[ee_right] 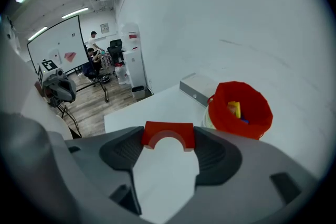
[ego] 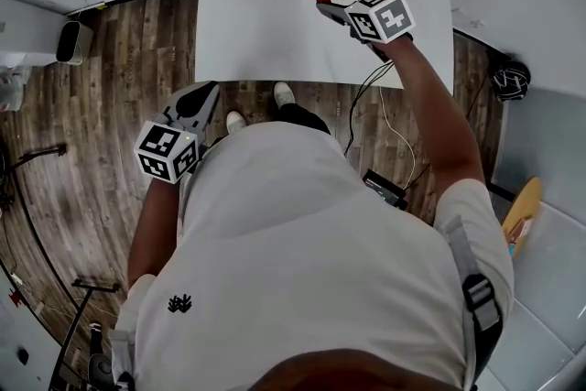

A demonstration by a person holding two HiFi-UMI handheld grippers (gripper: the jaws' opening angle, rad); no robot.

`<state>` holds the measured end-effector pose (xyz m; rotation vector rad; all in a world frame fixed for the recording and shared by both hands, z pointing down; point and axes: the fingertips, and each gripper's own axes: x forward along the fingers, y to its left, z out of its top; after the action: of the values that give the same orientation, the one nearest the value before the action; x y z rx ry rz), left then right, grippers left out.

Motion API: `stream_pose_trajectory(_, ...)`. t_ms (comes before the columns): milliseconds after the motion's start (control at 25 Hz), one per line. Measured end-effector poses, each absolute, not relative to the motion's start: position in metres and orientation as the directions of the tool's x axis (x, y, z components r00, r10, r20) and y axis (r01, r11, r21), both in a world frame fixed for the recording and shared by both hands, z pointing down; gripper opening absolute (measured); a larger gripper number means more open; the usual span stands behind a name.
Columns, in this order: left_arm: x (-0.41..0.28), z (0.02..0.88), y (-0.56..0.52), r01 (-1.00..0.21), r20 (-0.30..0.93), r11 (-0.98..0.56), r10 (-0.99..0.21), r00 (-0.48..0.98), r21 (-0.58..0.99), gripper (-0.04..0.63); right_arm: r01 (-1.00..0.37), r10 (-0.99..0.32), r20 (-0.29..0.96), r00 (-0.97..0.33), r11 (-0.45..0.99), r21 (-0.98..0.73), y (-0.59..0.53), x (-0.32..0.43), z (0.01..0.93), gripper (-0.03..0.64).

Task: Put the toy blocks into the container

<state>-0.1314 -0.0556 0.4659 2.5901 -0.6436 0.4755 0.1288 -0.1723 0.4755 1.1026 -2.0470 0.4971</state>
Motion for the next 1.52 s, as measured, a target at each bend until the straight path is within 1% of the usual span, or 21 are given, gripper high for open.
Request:
stream_pose_trajectory(200, -0.098, 0.460, -0.068, -0.517, 0.413, -0.800, -0.379, 0.828, 0.304, 0.006, -0.783, -0.527, 0.769, -0.362, 0.620, 0.056, -0.201, 0.165, 0.446, 0.304)
stream_pose_trajectory(400, -0.068, 0.450, -0.083, -0.557, 0.398, -0.779, -0.431, 0.810, 0.290, 0.006, -0.717, -0.492, 0.781, -0.384, 0.692, 0.083, -0.238, 0.200, 0.432, 0.304)
stream_pose_trajectory(520, -0.057, 0.458, -0.089, -0.594, 0.411, -0.751, -0.463, 0.785, 0.289, 0.006, -0.655, -0.448, 0.808, -0.382, 0.748, 0.105, -0.261, 0.219, 0.439, 0.304)
stream_pose_trajectory(800, -0.028, 0.470, -0.094, -0.669, 0.437, -0.683, -0.527, 0.729, 0.292, 0.006, -0.491, -0.345, 0.878, -0.331, 0.858, 0.152, -0.311, 0.257, 0.473, 0.305)
stream_pose_trajectory(1040, -0.017, 0.470, -0.103, -0.730, 0.451, -0.619, -0.584, 0.675, 0.290, 0.006, -0.355, -0.218, 0.936, -0.276, 0.928, 0.112, -0.337, 0.268, 0.513, 0.305)
stream_pose_trajectory(1200, -0.017, 0.468, -0.098, -0.755, 0.467, -0.587, -0.601, 0.649, 0.294, 0.006, -0.324, -0.161, 0.957, -0.241, 0.943, 0.077, -0.342, 0.269, 0.531, 0.305)
stream_pose_trajectory(1520, -0.016, 0.462, -0.093, -0.766, 0.484, -0.576, -0.602, 0.635, 0.286, 0.006, -0.257, -0.067, 0.995, -0.067, 0.965, 0.047, -0.339, 0.277, 0.554, 0.305)
